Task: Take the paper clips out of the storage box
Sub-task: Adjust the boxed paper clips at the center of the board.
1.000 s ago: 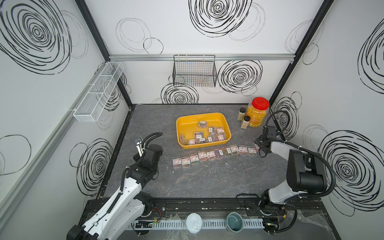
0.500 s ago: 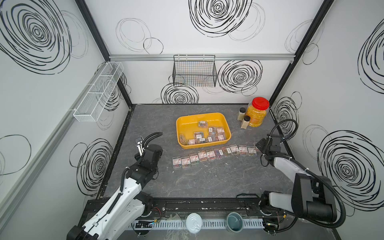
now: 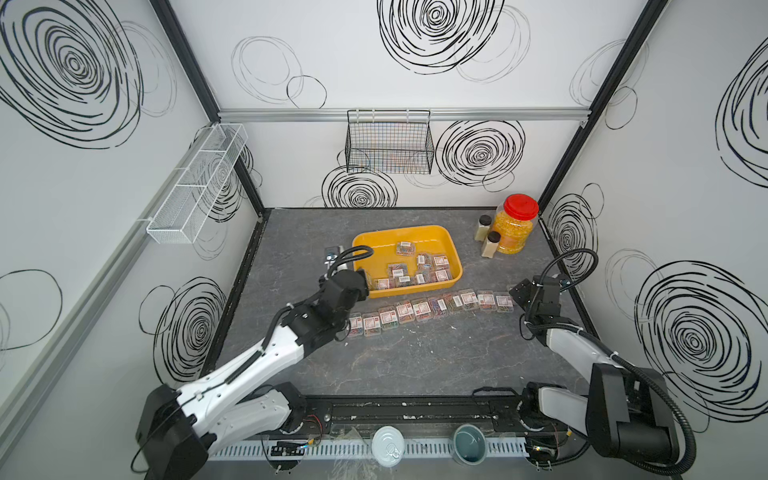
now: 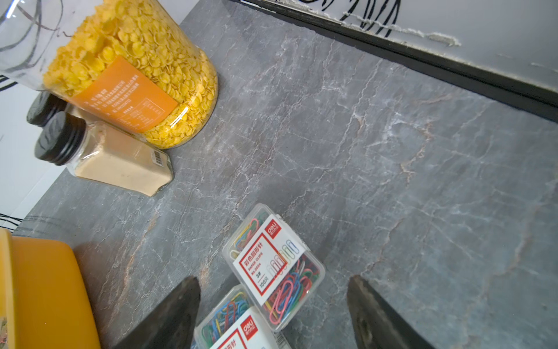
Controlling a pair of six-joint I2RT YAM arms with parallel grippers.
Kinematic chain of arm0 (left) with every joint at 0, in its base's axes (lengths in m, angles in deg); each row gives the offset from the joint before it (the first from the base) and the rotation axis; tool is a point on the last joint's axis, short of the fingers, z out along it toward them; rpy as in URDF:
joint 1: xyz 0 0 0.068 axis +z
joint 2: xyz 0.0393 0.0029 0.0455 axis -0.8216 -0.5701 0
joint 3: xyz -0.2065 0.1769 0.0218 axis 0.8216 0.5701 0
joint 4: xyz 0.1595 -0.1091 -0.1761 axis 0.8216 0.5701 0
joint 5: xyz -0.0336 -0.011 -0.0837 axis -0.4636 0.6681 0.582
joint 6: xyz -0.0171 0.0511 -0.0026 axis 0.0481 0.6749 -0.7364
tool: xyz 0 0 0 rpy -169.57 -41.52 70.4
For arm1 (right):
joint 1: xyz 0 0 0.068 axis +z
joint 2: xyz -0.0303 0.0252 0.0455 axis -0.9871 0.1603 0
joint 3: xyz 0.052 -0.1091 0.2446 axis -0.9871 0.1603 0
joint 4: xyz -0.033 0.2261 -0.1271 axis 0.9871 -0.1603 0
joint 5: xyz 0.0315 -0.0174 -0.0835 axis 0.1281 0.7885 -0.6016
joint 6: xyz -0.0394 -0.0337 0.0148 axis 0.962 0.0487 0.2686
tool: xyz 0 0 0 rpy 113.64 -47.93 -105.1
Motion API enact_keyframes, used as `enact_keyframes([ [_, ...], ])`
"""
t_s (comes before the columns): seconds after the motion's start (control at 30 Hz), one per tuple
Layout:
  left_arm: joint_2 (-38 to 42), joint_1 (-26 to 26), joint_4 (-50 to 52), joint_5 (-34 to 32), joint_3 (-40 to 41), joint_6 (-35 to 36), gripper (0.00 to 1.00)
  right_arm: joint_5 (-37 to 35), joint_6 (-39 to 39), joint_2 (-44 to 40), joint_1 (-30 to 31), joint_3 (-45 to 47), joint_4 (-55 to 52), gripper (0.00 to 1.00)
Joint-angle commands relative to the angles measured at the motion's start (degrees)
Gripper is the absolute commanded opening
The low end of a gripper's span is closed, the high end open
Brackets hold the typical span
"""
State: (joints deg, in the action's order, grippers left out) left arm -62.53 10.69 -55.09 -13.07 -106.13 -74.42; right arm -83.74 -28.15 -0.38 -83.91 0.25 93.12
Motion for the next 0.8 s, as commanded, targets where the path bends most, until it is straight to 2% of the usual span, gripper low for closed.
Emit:
enact_keyframes([
  [0.0, -11.63, -2.03, 4.08, -7.17, -10.65, 1.09, 0.69, -1.64, 0.0, -1.08, 0.58, 0.63, 1.48, 0.8],
  [0.1, -22.63, -1.02, 6.53, -3.7, -20.68, 1.33, 0.66, -1.81, -0.02, -1.36, 0.76, 0.89, 1.58, 0.8],
  [0.2, -32.01, 1.78, 7.06, 3.44, -29.34, 2.71, 0.64, -2.12, 0.06, -2.12, 0.94, 1.33, 1.95, 0.8],
  [0.43, -50.9, 7.46, 12.26, 14.75, -48.78, 7.07, 0.68, -3.21, 0.38, -1.92, 2.05, 1.42, 2.65, 0.81],
  [0.53, -55.37, 8.1, 13.85, 14.84, -52.62, 7.6, 0.73, -4.21, 0.63, -0.88, 2.78, 0.65, 2.5, 0.81],
  [0.77, -60.44, 10.0, 14.49, 17.08, -55.73, 11.4, 0.82, -5.73, 1.08, 0.94, 4.27, -1.2, 1.33, 0.81],
])
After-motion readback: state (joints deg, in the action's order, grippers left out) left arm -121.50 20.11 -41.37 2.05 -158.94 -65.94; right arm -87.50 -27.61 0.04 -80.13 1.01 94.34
